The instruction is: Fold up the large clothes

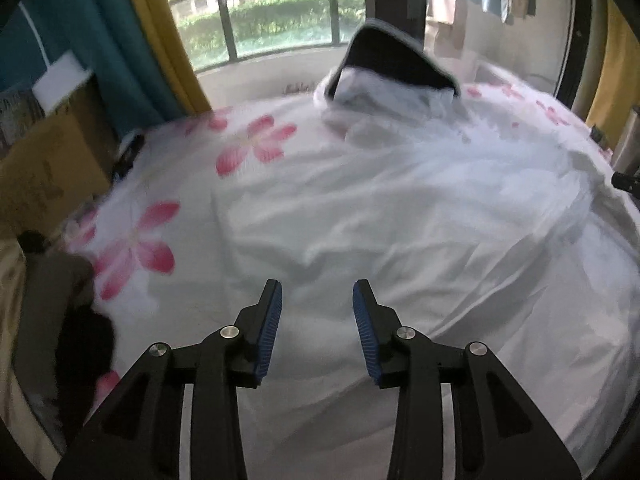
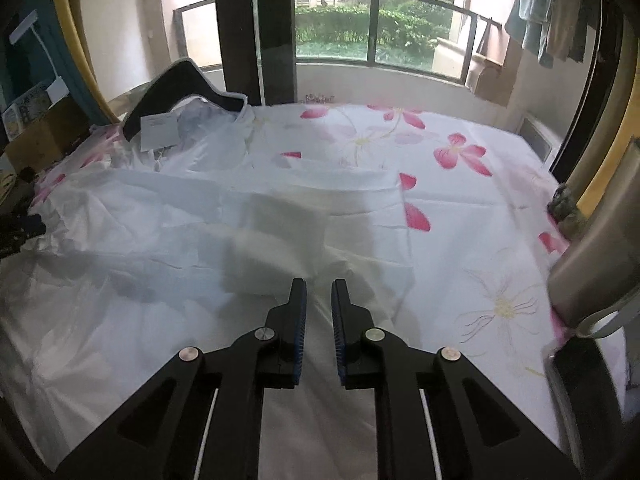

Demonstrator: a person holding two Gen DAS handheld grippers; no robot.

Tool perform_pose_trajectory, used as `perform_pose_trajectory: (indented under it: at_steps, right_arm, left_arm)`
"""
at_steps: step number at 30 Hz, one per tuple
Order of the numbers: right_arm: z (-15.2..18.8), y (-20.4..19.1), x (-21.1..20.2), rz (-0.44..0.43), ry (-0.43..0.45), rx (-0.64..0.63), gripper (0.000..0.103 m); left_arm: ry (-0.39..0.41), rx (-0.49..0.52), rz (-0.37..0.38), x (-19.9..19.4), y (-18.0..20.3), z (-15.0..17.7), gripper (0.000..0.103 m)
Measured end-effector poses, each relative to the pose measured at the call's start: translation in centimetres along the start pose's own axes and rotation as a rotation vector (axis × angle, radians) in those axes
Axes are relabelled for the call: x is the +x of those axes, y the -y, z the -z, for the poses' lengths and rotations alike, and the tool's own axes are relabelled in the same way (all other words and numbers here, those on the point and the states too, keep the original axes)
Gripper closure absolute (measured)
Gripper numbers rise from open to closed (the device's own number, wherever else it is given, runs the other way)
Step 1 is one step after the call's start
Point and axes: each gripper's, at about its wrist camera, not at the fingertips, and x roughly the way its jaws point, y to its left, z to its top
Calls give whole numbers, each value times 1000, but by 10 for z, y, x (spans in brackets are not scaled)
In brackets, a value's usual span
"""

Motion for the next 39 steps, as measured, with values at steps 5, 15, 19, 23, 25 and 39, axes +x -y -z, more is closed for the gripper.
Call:
perform_pose_trajectory:
  at_steps: [5,15,19,23,25,39]
  right_arm:
    - [-13,-11,-13,-4,47,-73,48]
    - [-75,-51,8,3,79,-269,46]
    - [-101,-67,34,-8,63,-333,46]
    - [-132,-86,74,-26,46,-374,46]
    - [-146,-94,93,-32,42,-378,46]
    - [-192,-105,199,-49,-18,-323,100]
  left_arm:
    - [85,-35,116,-15,-1,-42,64]
    - [105,-38,174,41,10,-121,64]
    - [91,-37,156,81,10,-143,64]
    - [60,-62,157,117,3,-156,64]
    - [37,-83,162,132,-3,-159,64]
    - [7,-157,109,143,-40,-146,64]
